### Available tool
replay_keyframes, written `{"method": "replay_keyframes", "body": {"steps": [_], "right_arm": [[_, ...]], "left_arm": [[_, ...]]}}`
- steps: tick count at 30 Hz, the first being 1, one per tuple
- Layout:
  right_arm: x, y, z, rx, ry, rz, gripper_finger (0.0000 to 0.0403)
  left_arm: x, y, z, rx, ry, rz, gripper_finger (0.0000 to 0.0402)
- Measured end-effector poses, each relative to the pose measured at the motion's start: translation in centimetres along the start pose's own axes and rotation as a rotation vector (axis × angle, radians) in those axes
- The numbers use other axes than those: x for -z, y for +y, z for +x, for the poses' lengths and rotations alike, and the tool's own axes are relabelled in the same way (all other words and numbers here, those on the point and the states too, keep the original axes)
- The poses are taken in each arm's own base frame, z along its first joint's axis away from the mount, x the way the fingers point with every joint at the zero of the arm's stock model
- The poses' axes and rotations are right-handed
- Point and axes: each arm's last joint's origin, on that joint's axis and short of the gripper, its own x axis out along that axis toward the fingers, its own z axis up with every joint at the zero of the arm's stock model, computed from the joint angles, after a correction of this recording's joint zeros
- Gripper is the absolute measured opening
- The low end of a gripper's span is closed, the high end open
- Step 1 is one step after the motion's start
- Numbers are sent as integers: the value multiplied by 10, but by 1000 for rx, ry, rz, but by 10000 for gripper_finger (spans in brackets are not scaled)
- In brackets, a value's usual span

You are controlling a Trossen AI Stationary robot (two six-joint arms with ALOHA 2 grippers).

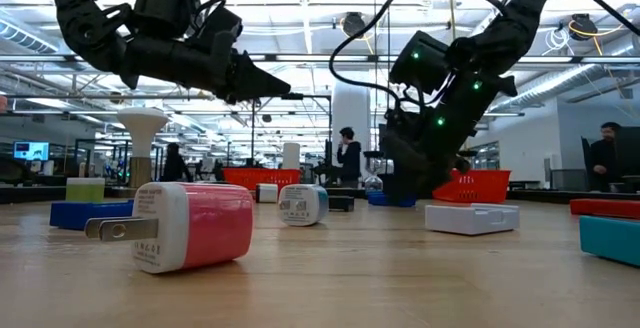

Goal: Pick & Place Office items
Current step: Put the top dark blue timer into the bottom red basket

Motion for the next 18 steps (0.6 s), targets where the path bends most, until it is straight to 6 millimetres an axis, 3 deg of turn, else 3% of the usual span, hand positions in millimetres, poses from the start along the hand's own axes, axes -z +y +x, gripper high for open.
{"method": "replay_keyframes", "body": {"steps": [3,7,11,18], "right_arm": [[0,2,-1,-14,2,-53,147],[1,8,-7,-49,-11,-224,145],[-3,21,-19,-115,-88,-381,145],[-1,36,-26,-155,-162,-510,150]], "left_arm": [[1,1,0,-22,6,-59,3],[-1,0,4,-15,54,-123,20],[-5,-7,14,19,183,-130,80],[-26,-26,31,63,323,17,213]]}}
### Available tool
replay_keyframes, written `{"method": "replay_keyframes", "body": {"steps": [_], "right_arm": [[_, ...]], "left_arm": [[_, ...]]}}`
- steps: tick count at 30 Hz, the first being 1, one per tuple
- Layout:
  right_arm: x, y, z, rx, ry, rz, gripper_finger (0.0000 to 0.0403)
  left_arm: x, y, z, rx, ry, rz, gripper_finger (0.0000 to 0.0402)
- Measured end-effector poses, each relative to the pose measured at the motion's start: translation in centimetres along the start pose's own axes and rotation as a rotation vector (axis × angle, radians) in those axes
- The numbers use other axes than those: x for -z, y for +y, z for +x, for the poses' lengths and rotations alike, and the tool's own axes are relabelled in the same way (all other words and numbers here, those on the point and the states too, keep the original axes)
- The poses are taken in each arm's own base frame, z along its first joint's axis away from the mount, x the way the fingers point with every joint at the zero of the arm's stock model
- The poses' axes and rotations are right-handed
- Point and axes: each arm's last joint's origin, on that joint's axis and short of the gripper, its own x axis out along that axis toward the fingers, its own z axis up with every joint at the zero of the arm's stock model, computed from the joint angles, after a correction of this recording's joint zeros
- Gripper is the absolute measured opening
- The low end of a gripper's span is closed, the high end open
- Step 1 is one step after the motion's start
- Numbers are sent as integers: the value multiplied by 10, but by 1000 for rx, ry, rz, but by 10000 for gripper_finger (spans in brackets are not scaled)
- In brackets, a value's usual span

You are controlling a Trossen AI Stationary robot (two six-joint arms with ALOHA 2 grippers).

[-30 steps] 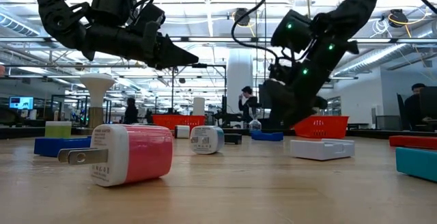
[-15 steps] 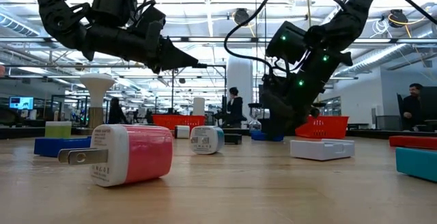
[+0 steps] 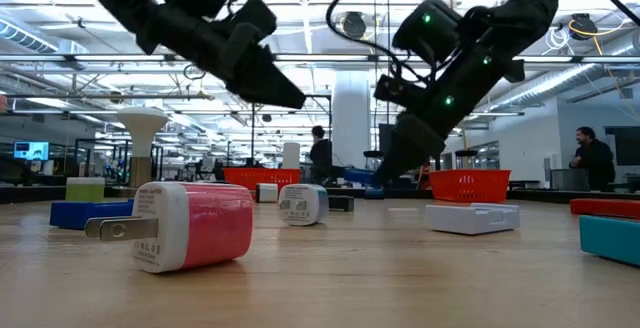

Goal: Pick & Place Office items
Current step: Put the top dark blue timer into the bottom red basket

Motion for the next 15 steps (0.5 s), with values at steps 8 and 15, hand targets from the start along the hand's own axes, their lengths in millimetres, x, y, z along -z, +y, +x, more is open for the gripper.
{"method": "replay_keyframes", "body": {"steps": [8,15], "right_arm": [[-13,16,-5,-41,-145,-50,148],[-18,28,-10,-66,-216,-85,149]], "left_arm": [[-4,-18,31,10,83,73,308],[-8,-19,38,-33,99,88,330]]}}
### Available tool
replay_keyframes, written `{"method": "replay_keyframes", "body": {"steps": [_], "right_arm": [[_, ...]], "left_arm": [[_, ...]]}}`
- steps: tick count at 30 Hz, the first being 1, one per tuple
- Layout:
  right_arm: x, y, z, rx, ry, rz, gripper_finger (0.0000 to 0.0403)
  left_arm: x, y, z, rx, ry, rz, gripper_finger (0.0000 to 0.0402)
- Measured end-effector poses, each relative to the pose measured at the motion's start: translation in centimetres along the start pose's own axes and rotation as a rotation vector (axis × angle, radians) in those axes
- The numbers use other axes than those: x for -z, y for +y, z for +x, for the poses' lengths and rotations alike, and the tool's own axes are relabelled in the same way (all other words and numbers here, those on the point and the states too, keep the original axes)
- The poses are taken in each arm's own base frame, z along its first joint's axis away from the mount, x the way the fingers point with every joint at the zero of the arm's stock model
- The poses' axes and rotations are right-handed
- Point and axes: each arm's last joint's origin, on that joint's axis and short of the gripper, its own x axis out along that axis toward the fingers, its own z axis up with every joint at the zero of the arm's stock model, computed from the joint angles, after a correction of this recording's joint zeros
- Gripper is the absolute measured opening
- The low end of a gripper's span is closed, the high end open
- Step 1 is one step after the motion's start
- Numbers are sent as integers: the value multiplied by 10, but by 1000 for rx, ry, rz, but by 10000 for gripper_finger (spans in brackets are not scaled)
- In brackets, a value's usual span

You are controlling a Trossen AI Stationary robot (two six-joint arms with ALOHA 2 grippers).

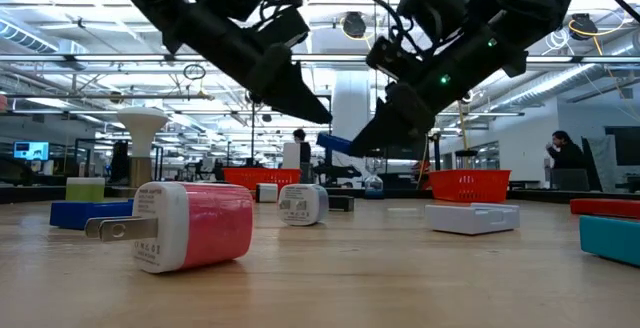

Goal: Pick & Place Office items
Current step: Put the top dark blue timer into the bottom red basket

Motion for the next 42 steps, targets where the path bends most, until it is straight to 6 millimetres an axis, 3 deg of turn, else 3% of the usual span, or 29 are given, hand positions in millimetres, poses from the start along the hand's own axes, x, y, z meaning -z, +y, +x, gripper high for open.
{"method": "replay_keyframes", "body": {"steps": [11,25,28,36,42], "right_arm": [[-8,9,-3,-23,-83,-26,151],[-12,14,-4,-86,-122,-38,152],[-13,16,-5,-85,-133,-29,169],[-9,18,-10,39,-66,-61,236],[-10,15,-16,48,-39,-74,232]], "left_arm": [[3,-14,-1,53,31,75,288],[0,-19,-3,51,25,98,163],[-3,-19,-9,55,20,97,161],[-13,-12,-56,46,112,-57,161],[-17,-36,-103,166,165,-88,161]]}}
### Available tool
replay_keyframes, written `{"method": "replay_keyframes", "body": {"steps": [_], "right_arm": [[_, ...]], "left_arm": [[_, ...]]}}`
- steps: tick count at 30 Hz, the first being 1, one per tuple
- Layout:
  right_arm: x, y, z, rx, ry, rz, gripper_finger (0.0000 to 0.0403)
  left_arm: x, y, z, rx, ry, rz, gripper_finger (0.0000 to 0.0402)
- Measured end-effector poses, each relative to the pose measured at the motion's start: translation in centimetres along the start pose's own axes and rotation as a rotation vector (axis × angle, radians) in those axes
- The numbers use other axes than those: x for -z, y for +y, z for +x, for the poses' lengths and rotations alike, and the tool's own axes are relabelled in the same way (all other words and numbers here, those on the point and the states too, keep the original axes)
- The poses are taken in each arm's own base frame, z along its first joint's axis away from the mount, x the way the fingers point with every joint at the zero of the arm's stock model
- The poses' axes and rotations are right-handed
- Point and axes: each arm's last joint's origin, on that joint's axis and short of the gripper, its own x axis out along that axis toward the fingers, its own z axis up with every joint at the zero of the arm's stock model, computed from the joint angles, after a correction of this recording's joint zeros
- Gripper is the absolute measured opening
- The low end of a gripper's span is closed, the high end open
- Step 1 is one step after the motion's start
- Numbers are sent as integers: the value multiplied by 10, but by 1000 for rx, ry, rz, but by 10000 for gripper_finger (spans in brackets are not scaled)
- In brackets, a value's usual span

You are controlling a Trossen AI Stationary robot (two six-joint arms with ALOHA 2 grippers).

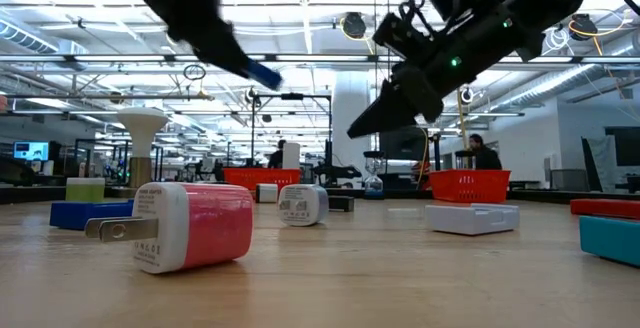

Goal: Pick & Place Office items
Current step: Put the top dark blue timer into the bottom red basket

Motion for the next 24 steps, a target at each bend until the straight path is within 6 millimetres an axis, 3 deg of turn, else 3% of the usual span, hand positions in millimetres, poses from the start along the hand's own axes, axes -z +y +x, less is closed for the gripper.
{"method": "replay_keyframes", "body": {"steps": [4,11,17,24], "right_arm": [[2,0,0,-3,16,-24,187],[4,1,0,-9,41,-36,95],[4,2,0,-11,33,-39,50],[3,2,0,-11,31,-40,39]], "left_arm": [[8,-32,-26,136,34,-2,161],[32,-82,-62,259,161,-210,161],[58,-120,-73,237,261,-240,161],[87,-159,-78,216,319,-266,161]]}}
